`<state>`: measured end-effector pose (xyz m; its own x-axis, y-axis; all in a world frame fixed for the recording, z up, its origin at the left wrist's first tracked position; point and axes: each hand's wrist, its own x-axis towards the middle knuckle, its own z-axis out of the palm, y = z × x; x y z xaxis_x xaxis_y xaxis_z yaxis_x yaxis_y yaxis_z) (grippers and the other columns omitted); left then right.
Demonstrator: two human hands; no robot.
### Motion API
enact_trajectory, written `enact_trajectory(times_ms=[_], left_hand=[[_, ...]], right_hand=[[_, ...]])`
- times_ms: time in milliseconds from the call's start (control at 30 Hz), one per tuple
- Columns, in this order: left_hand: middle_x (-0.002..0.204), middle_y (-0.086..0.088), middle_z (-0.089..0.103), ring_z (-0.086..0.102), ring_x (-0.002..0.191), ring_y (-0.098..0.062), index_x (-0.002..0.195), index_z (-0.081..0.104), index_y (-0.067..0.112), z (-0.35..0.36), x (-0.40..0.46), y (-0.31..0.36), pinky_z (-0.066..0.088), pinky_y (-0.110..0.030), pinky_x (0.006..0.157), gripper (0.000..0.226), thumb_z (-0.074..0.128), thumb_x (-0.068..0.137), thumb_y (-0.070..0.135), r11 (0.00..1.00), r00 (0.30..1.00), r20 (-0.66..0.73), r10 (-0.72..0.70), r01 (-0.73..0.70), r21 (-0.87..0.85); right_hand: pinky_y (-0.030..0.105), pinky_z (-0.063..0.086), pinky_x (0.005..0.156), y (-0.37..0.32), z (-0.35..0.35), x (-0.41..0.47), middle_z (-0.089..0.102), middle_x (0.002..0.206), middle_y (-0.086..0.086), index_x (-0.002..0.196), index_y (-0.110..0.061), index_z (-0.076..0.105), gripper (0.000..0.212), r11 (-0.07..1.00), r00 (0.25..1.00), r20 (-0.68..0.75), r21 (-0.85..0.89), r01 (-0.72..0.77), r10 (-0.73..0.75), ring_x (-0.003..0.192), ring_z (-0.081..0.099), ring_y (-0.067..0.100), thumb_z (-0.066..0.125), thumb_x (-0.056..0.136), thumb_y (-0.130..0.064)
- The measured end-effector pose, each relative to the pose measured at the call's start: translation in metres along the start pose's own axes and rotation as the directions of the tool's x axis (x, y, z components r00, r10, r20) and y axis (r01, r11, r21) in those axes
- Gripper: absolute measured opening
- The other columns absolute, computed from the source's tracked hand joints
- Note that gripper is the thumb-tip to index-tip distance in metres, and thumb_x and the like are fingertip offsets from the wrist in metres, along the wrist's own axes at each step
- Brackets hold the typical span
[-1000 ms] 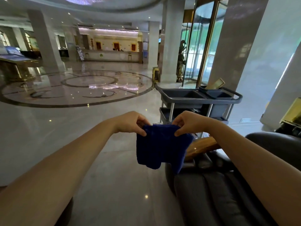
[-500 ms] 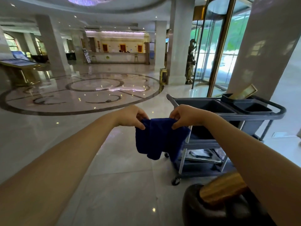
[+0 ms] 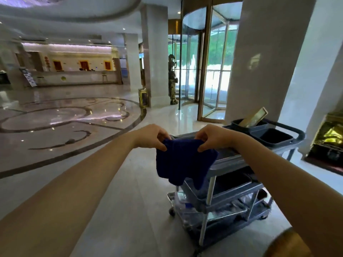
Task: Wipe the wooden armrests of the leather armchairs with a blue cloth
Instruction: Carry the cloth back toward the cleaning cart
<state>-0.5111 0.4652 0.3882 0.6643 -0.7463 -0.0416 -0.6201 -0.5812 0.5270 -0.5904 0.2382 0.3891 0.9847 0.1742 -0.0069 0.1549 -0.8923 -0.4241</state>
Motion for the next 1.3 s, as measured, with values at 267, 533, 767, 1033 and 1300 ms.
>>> enact_trajectory(times_ms=[267,533,767,1033,1300], left_hand=[[0.097,0.0,0.069,0.065,0.089,-0.011,0.104,0.066,0.018,-0.028,0.175,-0.063,0.051,-0.017,0.071,0.026,0.068,0.079,0.009,0.993,0.99,0.08,0.116,-0.114,-0.033],[0.087,0.012,0.07,0.067,0.083,-0.005,0.089,0.068,0.032,-0.031,0.336,-0.097,0.051,-0.016,0.072,0.024,0.069,0.077,0.011,0.983,0.973,0.141,0.185,-0.181,-0.039],[0.095,0.001,0.07,0.066,0.089,-0.013,0.1,0.068,0.017,-0.013,0.459,-0.112,0.053,-0.023,0.08,0.024,0.068,0.077,0.01,0.963,0.941,0.208,0.267,-0.256,-0.081],[0.094,0.001,0.07,0.067,0.087,-0.009,0.1,0.066,0.017,0.036,0.585,-0.122,0.053,-0.019,0.072,0.025,0.066,0.077,0.008,0.922,0.825,0.411,0.387,-0.349,-0.168],[0.095,-0.016,0.071,0.065,0.082,-0.02,0.098,0.069,0.007,0.092,0.687,-0.126,0.056,-0.038,0.083,0.03,0.068,0.069,-0.001,0.859,0.665,0.556,0.499,-0.467,-0.212]], right_hand=[[0.016,0.046,0.067,0.089,-0.032,0.119,0.065,0.075,-0.014,0.087,-0.026,0.065,0.013,0.988,0.988,-0.005,-0.002,-0.155,0.155,0.07,0.063,0.001,0.068,0.079,-0.017],[0.02,0.047,0.073,0.194,-0.053,0.209,0.065,0.078,-0.012,0.093,-0.021,0.066,0.015,0.969,0.969,-0.017,0.027,-0.247,0.248,0.074,0.063,0.005,0.068,0.079,-0.016],[0.019,0.045,0.069,0.282,-0.068,0.26,0.066,0.075,-0.014,0.077,-0.035,0.065,0.018,0.935,0.934,-0.044,0.048,-0.353,0.355,0.073,0.063,0.003,0.07,0.075,-0.018],[0.032,0.053,0.078,0.369,-0.045,0.284,0.071,0.081,-0.002,0.082,-0.025,0.069,0.015,0.817,0.817,-0.081,0.148,-0.557,0.571,0.077,0.066,0.012,0.072,0.071,-0.016],[0.026,0.044,0.066,0.414,-0.006,0.298,0.066,0.074,0.005,0.086,-0.011,0.07,0.019,0.579,0.571,-0.119,0.279,-0.766,0.812,0.069,0.057,0.013,0.07,0.067,-0.012]])
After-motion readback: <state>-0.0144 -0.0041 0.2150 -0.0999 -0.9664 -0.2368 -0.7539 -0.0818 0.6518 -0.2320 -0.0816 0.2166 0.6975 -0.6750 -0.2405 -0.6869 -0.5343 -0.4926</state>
